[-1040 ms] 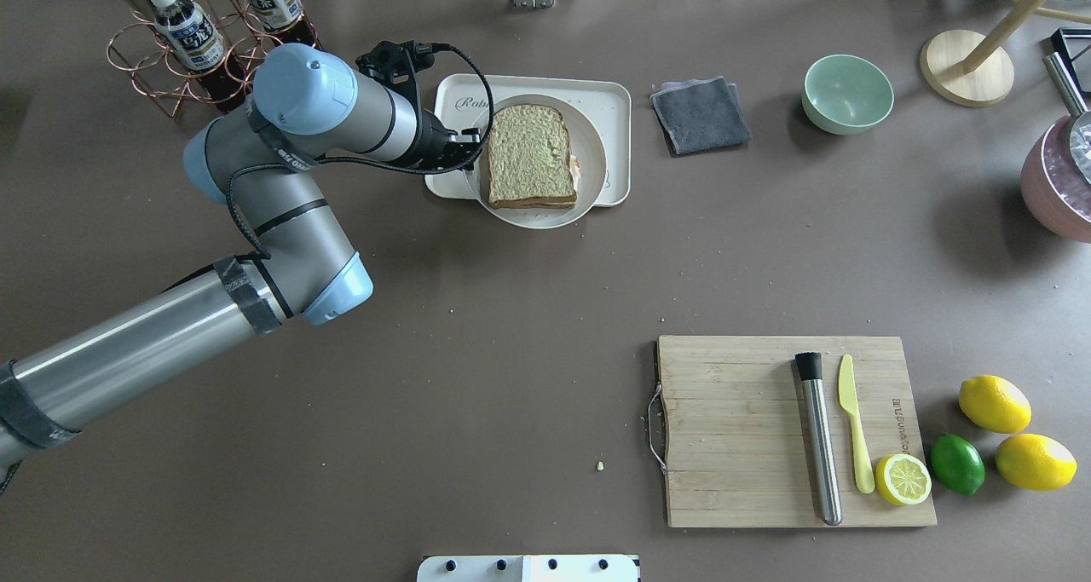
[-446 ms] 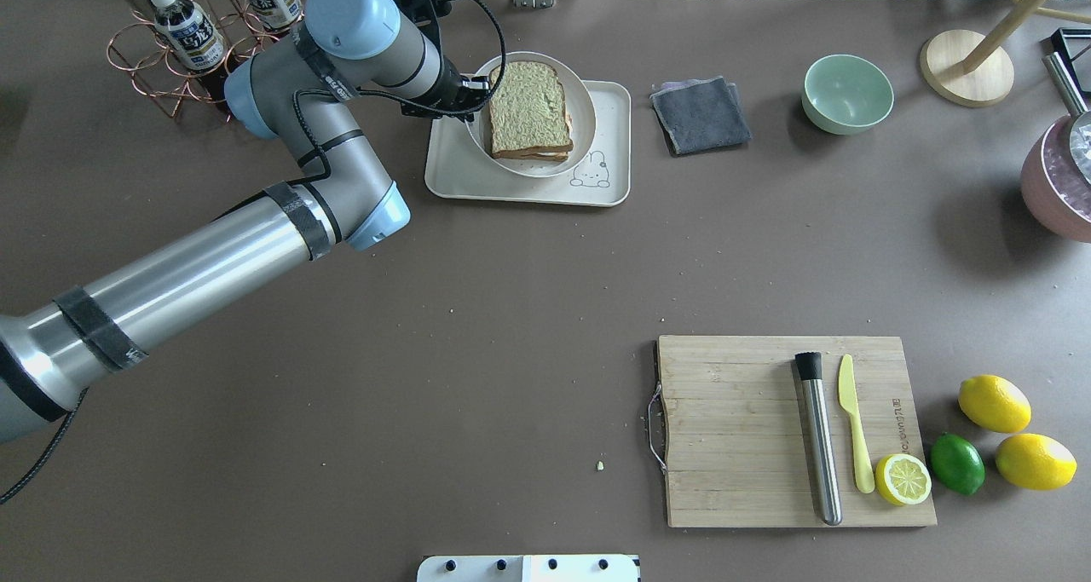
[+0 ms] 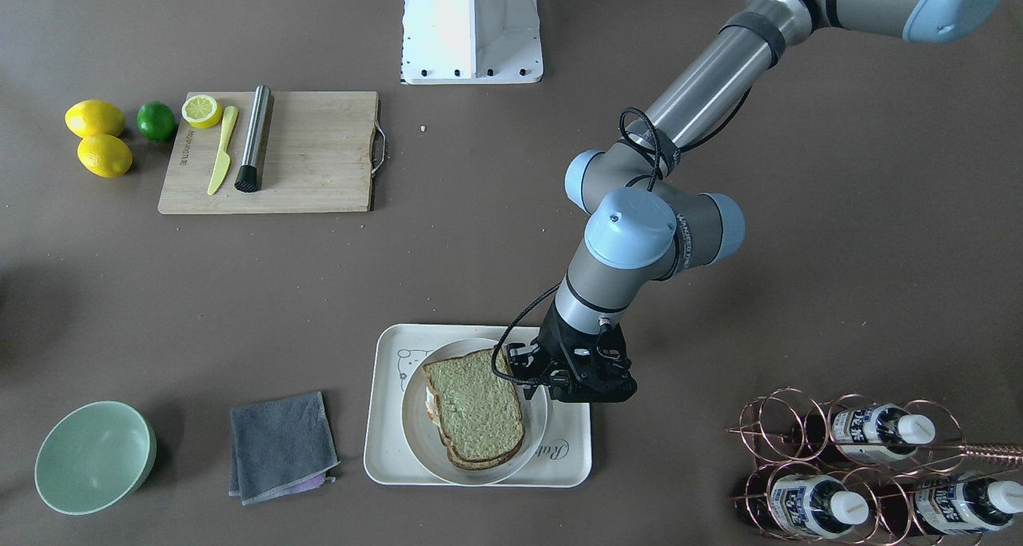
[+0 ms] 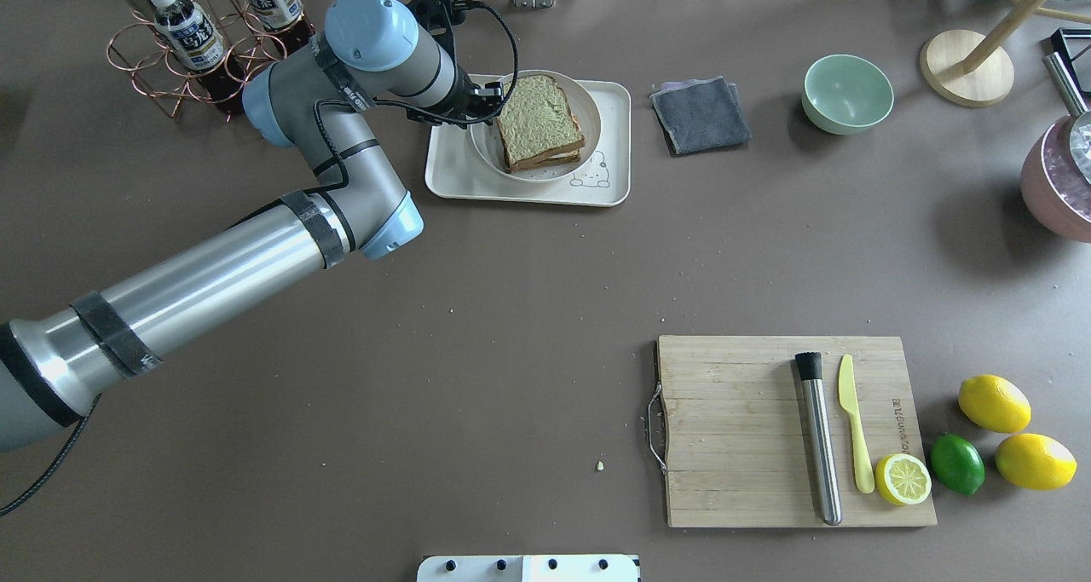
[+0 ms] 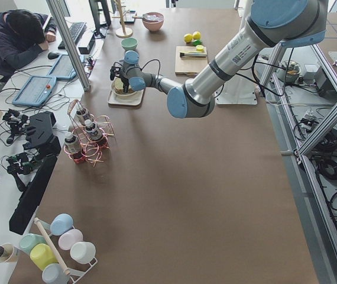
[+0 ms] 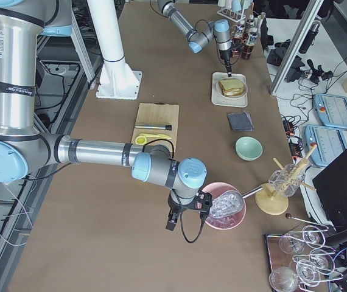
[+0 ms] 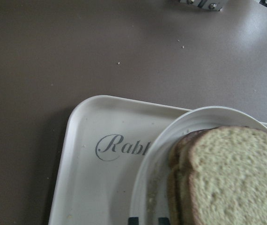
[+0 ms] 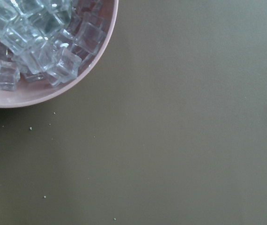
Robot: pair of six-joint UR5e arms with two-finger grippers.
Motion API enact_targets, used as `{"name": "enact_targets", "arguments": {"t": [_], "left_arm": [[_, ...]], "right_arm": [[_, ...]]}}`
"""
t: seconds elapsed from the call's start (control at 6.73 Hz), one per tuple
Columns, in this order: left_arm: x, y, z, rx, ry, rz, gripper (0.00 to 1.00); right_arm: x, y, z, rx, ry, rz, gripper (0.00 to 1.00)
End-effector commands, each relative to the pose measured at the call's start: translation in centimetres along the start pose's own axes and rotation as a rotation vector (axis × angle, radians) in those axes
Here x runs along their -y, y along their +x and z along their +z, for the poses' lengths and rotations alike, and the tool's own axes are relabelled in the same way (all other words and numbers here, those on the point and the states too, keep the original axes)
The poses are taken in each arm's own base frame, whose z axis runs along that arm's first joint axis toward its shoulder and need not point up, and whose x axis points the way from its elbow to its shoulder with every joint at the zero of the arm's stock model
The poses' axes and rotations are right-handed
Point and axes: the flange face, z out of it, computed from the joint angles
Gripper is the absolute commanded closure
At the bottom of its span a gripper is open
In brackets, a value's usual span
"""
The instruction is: Make sandwich and place on tray
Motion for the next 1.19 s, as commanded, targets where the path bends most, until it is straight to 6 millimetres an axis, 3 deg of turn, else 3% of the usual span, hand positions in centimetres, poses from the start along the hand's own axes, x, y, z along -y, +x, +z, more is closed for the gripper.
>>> {"name": "enact_targets", "arguments": {"t": [0.0, 0.15, 0.3, 0.45, 0.74, 0.89, 1.04], "left_arm": [[0.3, 1.1, -2.0, -0.034, 0.033, 0.015, 0.03], [0.7, -0.4, -4.5, -0.064, 0.052, 0.018, 0.03], [1.7, -3.4, -7.5, -0.068, 0.004, 0.009, 0.03], [2.7, -5.4, -11.3, -0.062, -0.067, 0.022, 0.03], [1.4, -13.2, -18.8, 0.010, -0.083, 0.115, 0.03], [0.5, -18.7, -22.3, 0.065, -0.110, 0.147, 0.03], [-1.2, -24.9, -23.9, 0.121, -0.131, 0.214, 0.03]], "right_arm": [[0.0, 0.2, 0.2, 0.002, -0.004, 0.005, 0.00], [-0.1, 0.4, 0.4, -0.004, -0.006, 0.016, 0.00], [-0.1, 0.1, 0.1, -0.005, 0.005, 0.007, 0.00], [0.4, -0.5, -0.6, -0.001, 0.019, -0.003, 0.00], [1.2, -1.3, -1.4, 0.012, 0.095, -0.065, 0.00], [1.4, -1.4, -1.4, 0.014, 0.112, -0.078, 0.00], [1.4, -1.7, -1.7, 0.022, 0.119, -0.086, 0.00]]}}
